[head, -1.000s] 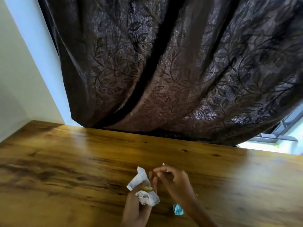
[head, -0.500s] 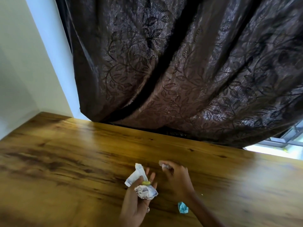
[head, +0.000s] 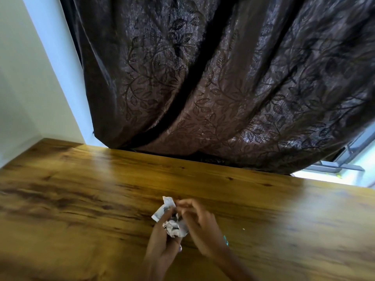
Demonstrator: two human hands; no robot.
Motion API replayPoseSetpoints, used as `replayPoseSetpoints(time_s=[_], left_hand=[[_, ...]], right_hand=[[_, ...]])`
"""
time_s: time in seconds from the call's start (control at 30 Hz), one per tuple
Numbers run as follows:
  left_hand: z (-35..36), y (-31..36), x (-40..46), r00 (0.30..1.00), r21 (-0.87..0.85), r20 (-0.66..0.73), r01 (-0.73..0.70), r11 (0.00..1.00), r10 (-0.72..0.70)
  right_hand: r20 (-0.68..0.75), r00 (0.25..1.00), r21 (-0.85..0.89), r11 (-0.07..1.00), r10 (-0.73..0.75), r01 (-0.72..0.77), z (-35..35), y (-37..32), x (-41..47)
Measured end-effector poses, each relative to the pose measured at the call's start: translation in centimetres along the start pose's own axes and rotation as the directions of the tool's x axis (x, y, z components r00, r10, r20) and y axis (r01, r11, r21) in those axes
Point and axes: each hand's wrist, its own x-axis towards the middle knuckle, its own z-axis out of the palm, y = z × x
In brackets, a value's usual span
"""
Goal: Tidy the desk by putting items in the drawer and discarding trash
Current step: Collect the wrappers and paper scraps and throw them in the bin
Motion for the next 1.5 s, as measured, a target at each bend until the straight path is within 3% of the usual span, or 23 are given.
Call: replayPoseSetpoints(time_s=[0.07, 0.17, 0.2, 0.3, 0.47, 0.6, 0.7, 0.9, 1.03, 1.27, 1.5], left_hand=[[-0.2, 0.1, 0.3, 1.000, -0.013, -0.027, 0.004, 1.000, -0.004], [-0.5, 0.4, 0.3, 1.000, -0.064, 0.009, 0.006, 0.998, -0.005], [-0.6, 0.5, 0.3, 1.000, -0.085, 0.027, 0.000, 0.996, 0.003], [-0.8, 0.8, 0.0, 0.996, -0.120, 0.084, -0.017, 0.993, 0.027], [-1.2, 1.0, -1.4, 0.993, -0.119, 0.108, -0.029, 0.993, 0.042], [-2.1, 0.1, -2.5, 0.989, -0.078, 0.146, -0.012, 0.997, 0.023], [-2.5, -1.0, -3.9, 0.989, -0.032, 0.143, 0.029, 0.999, -0.024], [-3.4, -3.0, -6.3, 0.987, 0.216, 0.103, 0.096, 0.972, -0.120], [-4.9, -4.9, -7.7, 0.972, 0.270, 0.143, 0.141, 0.952, -0.184], [-7.3, -7.2, -11.5, 0.952, 0.351, 0.262, 0.060, 0.934, -0.159], [-6.2, -11.2, -17.0, 0.966, 0.332, 0.169, 0.131, 0.934, -0.196]], right_hand=[[-0.081, 0.997, -0.044, 0.999, -0.011, 0.007, -1.1, 0.2, 0.0], [-0.127, 0.991, -0.331, 0.944, -0.030, -0.014, -2.5, 2.7, -0.4], [-0.108, 0.994, -0.458, 0.888, 0.004, -0.053, -2.6, 4.2, -0.8], [-0.015, 0.957, -0.677, 0.701, 0.290, -0.224, -2.5, 8.0, -2.8], [-0.090, 0.995, -0.799, 0.592, 0.052, -0.103, -1.0, 9.6, -6.9], [-0.144, 0.982, -0.648, 0.738, 0.123, -0.188, -1.3, 8.7, -8.9], [-0.323, 0.936, -0.422, 0.864, 0.139, -0.274, -1.7, 7.1, -9.6], [-0.489, 0.868, -0.229, 0.948, 0.084, -0.221, -0.5, 1.5, -10.1], [-0.432, 0.894, -0.104, 0.977, 0.123, -0.184, 1.9, -1.3, -11.7], [-0.251, 0.953, -0.122, 0.972, 0.167, -0.202, 5.6, -1.8, -16.8], [-0.293, 0.935, -0.127, 0.961, 0.199, -0.244, 3.7, -0.4, -22.7]])
